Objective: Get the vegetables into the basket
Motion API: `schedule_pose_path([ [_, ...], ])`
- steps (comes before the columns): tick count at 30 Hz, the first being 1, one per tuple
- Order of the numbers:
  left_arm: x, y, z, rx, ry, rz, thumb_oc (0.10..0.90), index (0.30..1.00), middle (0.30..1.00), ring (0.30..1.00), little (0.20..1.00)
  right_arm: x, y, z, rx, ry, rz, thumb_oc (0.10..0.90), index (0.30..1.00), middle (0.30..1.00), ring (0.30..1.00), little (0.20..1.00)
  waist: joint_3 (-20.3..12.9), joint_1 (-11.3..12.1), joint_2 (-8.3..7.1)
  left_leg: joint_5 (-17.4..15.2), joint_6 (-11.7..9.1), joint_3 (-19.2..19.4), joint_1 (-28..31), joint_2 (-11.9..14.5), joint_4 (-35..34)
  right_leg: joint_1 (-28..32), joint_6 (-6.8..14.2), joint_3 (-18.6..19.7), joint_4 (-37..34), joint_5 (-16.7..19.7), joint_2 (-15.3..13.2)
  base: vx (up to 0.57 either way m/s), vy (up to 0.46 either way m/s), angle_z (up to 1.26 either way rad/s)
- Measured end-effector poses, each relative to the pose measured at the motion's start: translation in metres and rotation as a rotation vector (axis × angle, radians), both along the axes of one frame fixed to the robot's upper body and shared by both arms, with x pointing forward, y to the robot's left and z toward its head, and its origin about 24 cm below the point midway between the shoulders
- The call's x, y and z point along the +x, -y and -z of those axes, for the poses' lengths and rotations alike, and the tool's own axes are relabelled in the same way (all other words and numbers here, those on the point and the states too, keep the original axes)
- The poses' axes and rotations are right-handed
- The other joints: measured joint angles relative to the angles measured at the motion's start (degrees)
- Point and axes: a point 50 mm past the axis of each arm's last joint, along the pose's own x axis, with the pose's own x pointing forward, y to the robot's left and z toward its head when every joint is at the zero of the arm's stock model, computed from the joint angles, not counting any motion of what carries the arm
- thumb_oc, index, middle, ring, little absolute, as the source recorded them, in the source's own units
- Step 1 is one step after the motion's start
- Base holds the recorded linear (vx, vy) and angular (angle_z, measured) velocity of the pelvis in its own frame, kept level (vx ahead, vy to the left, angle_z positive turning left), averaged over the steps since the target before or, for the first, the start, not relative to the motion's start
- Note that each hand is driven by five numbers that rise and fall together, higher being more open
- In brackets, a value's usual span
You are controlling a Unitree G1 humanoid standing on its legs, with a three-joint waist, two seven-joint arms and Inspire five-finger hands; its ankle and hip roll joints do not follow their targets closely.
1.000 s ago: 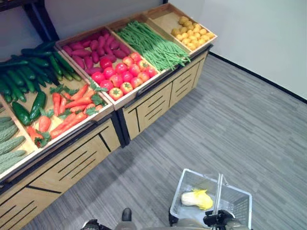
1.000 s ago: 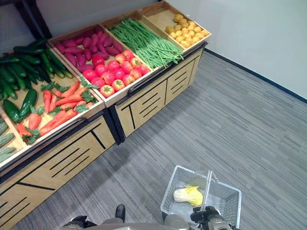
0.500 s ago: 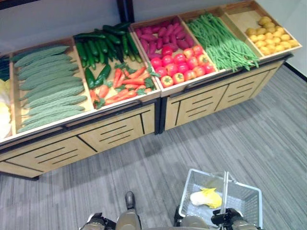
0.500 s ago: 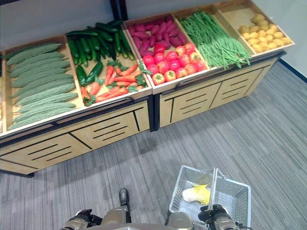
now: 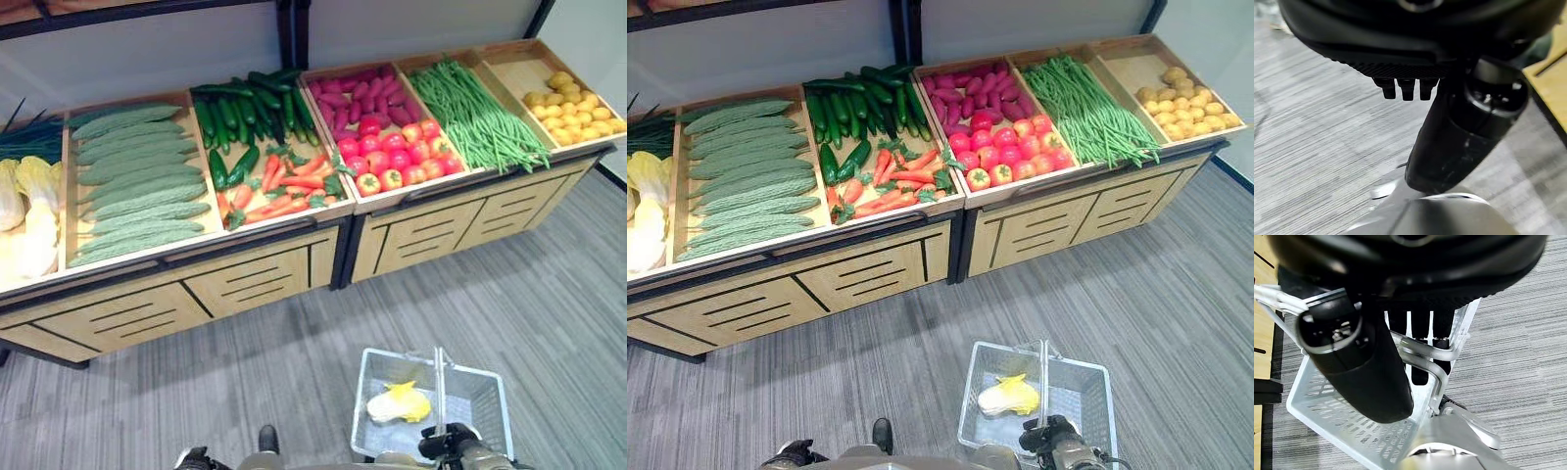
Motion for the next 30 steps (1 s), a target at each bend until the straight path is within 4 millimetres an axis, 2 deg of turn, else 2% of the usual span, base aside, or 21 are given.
schedule_pose_path([
  [2,0.012,0.004,-0.006,-0.044,0.092,-0.025,0.9,1.0,1.0,1.0,1.0,-0.002,0.0,0.0,0.001,0.001,0.002,0.4,0.3,0.3,0.3,0.3,0.01,0.1,0.02,0.07,-0.11,0.13,0.07,0.07,-0.06,0.08,-0.64,-0.01,-0.14,0.43,0.09,0.02,0.042,0.0],
  [4,0.035,0.017,-0.017,-0.118,0.23,-0.021,0.9,1.0,1.0,1.0,1.0,-0.001,0.0,0.0,0.001,0.006,0.003,0.4,0.3,0.3,0.3,0.3,0.02,0.12,0.02,0.16,-0.24,0.21,0.19,-0.01,-0.17,0.14,-0.56,0.09,-0.15,0.52,0.01,0.03,0.037,-0.03],
  [7,0.078,0.043,-0.052,-0.271,0.491,0.008,0.9,1.0,1.0,1.0,1.0,-0.002,-0.001,0.0,0.01,0.006,0.0,0.4,0.3,0.3,0.3,0.3,0.1,-0.12,-0.16,0.48,-0.71,0.62,1.08,-0.15,-1.09,0.9,0.07,0.62,-1.33,1.18,0.07,0.03,0.025,-0.08],
  [9,0.102,0.052,-0.077,-0.319,0.639,0.038,0.9,1.0,1.0,1.0,1.0,-0.004,-0.001,0.001,0.011,-0.002,-0.008,0.4,0.3,0.3,0.3,0.3,0.03,-0.31,-0.14,0.6,-0.84,1.09,2.1,-0.15,-1.89,1.65,0.25,1.08,-2.23,1.61,0.19,0.03,0.017,-0.12],
  [12,0.131,0.054,-0.108,-0.327,0.784,0.097,0.9,1.0,1.0,1.0,1.0,-0.008,0.0,0.001,0.013,-0.01,-0.013,0.4,0.3,0.3,0.3,0.3,-0.28,-1.06,-0.06,0.75,-1.07,1.37,3.07,-0.03,-2.82,2.66,0.16,1.26,-3.9,2.28,0.5,0.04,0.017,-0.07],
  [15,0.154,0.038,-0.142,-0.259,0.912,0.164,0.9,1.0,1.0,1.0,1.0,-0.009,0.001,0.001,0.015,-0.013,-0.019,0.4,0.3,0.3,0.3,0.3,-0.31,-1.91,-0.01,0.97,-1.2,1.72,3.56,0.05,-3.39,3.59,-0.49,1.42,-5.77,3.65,0.93,0.05,0.016,-0.06],
  [19,0.179,0.014,-0.174,-0.104,0.997,0.247,0.9,1.0,1.0,1.0,1.0,-0.01,0.004,0.001,0.01,-0.026,-0.041,0.4,0.3,0.3,0.3,0.3,-0.39,-2.14,0.09,1.0,-1.27,2.72,4.01,0.08,-3.84,3.99,-0.5,2.29,-7.53,4.59,1.14,0.04,0.013,-0.13],
  [23,0.212,-0.019,-0.223,0.201,1.082,0.362,0.9,1.0,1.0,1.0,1.0,-0.007,0.005,0.0,0.012,-0.025,-0.058,0.4,0.3,0.3,0.3,0.3,-0.42,-3.42,0.09,1.0,-1.29,3.05,4.12,0.16,-3.85,3.91,-0.51,2.68,-7.52,4.67,1.18,0.01,0.008,-0.05],
  [27,0.235,-0.054,-0.26,0.492,1.065,0.435,0.9,1.0,1.0,1.0,1.0,-0.002,0.005,-0.002,0.01,-0.012,-0.086,0.4,0.3,0.3,0.3,0.3,-0.48,-4.61,0.17,0.98,-1.59,4.23,3.67,0.56,-3.86,2.56,-0.73,3.99,-7.53,5.13,1.46,-0.04,0.014,-0.15],
  [30,0.251,-0.066,-0.284,0.681,1.011,0.547,0.9,1.0,1.0,1.0,1.0,0.0,0.008,-0.003,-0.002,0.003,-0.091,0.4,0.3,0.3,0.3,0.3,-0.9,-5.22,0.49,1.4,-1.89,4.57,1.27,0.57,-3.87,-0.26,-0.78,4.47,-7.34,5.96,1.43,-0.14,0.039,-0.11],
])
